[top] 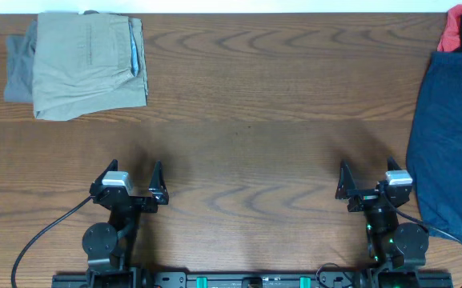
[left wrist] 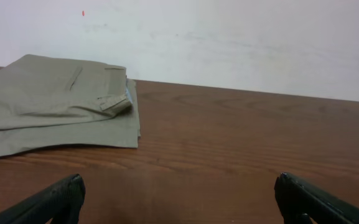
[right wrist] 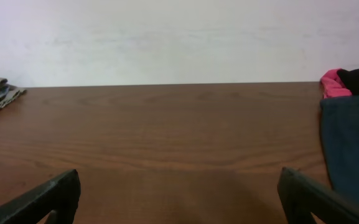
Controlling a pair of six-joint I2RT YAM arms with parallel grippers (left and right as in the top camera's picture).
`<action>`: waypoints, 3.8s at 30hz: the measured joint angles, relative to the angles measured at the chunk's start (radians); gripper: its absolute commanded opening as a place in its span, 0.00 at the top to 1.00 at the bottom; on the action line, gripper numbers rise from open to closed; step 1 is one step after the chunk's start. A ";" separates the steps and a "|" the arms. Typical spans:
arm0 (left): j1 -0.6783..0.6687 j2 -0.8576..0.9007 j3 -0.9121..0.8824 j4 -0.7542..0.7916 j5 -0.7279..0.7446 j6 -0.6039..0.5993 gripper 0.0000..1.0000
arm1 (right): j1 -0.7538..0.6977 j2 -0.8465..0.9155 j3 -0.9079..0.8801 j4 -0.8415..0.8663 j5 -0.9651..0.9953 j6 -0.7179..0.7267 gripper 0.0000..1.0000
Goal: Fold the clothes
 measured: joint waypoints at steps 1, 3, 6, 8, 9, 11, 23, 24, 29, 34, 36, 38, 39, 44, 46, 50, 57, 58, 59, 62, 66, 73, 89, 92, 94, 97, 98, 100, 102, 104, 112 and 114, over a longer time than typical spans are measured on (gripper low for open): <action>0.000 0.000 0.000 0.000 0.000 0.000 0.02 | 0.000 0.000 0.000 0.000 0.000 0.000 0.02; 0.000 0.000 0.000 0.000 0.000 0.000 0.02 | 0.000 0.000 0.000 0.000 0.000 0.000 0.01; 0.000 0.000 0.000 0.000 0.000 0.000 0.02 | 0.000 0.000 0.000 0.000 0.000 0.000 0.01; 0.000 0.000 0.000 0.000 0.000 0.000 0.02 | 0.000 0.000 0.000 0.000 0.000 0.000 0.01; 0.000 0.000 0.000 0.000 0.000 0.000 0.02 | 0.000 0.000 0.000 0.000 0.000 0.000 0.01; 0.000 0.000 0.000 0.000 0.000 0.000 0.02 | 0.000 0.000 0.000 0.000 0.000 0.000 0.01; 0.000 0.000 0.000 0.000 0.000 0.000 0.02 | 0.000 0.000 0.000 0.000 0.000 0.000 0.01; 0.000 0.000 0.000 0.000 0.000 0.000 0.02 | 0.000 0.000 0.000 0.000 0.000 0.000 0.01; 0.000 0.000 0.000 0.000 0.000 0.000 0.02 | 0.000 0.000 0.000 0.000 0.000 0.000 0.01; 0.000 0.000 0.000 0.000 0.000 0.000 0.02 | 0.000 0.000 0.000 0.000 0.000 0.000 0.01; 0.000 0.000 0.000 0.000 0.000 0.000 0.02 | 0.000 0.000 0.000 0.000 0.000 0.000 0.01; 0.000 0.000 0.000 0.000 0.000 0.000 0.02 | 0.000 0.000 0.000 0.000 0.000 0.000 0.01; 0.000 0.000 0.000 0.000 0.000 0.000 0.02 | 0.000 0.000 0.000 0.000 0.000 0.000 0.01; 0.000 0.000 0.000 0.000 0.000 0.000 0.02 | 0.000 0.000 0.000 0.000 0.000 0.000 0.01; 0.000 0.000 0.000 0.000 0.000 0.000 0.02 | 0.000 0.000 0.000 0.000 0.000 0.000 0.01; 0.000 0.000 0.000 0.000 0.000 0.000 0.02 | 0.000 0.000 0.000 0.000 0.000 0.000 0.01; 0.000 0.000 0.000 0.000 0.000 0.000 0.02 | 0.000 0.000 0.000 0.000 -0.003 0.022 0.01; 0.000 0.000 0.000 0.000 0.000 0.000 0.02 | 0.000 0.000 0.000 0.000 -0.004 0.044 0.01; 0.000 0.000 0.000 0.000 0.000 0.000 0.02 | 0.000 0.000 0.000 0.000 -0.005 0.074 0.01; 0.000 0.000 0.000 0.000 0.000 0.000 0.02 | 0.000 0.000 0.000 0.000 -0.005 0.174 0.01; 0.000 0.000 0.000 0.000 0.000 0.000 0.02 | 0.000 0.000 0.000 0.000 -0.005 0.296 0.01; 0.000 0.000 0.000 0.000 0.000 0.000 0.02 | 0.000 0.000 0.000 0.016 -0.108 0.506 0.01; 0.000 0.000 0.000 0.000 0.000 0.000 0.02 | 0.000 0.022 0.072 0.314 -0.352 0.582 0.01; 0.000 0.000 0.000 0.000 0.000 0.000 0.02 | 0.000 0.097 0.188 0.241 -0.311 0.487 0.01; 0.000 0.000 0.000 0.000 0.000 0.000 0.02 | 0.000 0.196 0.304 0.188 -0.252 0.396 0.01; 0.000 0.000 0.000 -0.001 0.000 0.000 0.02 | 0.000 0.360 0.462 0.129 -0.151 0.291 0.01; 0.000 0.000 0.000 -0.002 -0.002 0.000 0.02 | 0.000 0.419 0.513 0.110 -0.114 0.262 0.01; 0.000 0.000 0.000 -0.001 -0.002 0.000 0.02 | 0.000 0.570 0.638 0.058 -0.023 0.206 0.01; 0.000 0.000 0.000 -0.001 -0.003 0.000 0.02 | -0.002 0.711 0.753 -0.002 0.064 0.164 0.01; 0.000 0.000 0.000 -0.002 -0.003 0.000 0.02 | -0.013 0.865 0.883 -0.099 0.142 0.122 0.01; 0.000 0.001 0.001 -0.002 -0.003 0.000 0.02 | -0.147 1.538 1.481 -0.510 0.287 -0.010 0.01; 0.000 0.002 0.001 -0.002 -0.003 0.000 0.02 | -0.172 1.649 1.561 -0.520 0.307 -0.026 0.01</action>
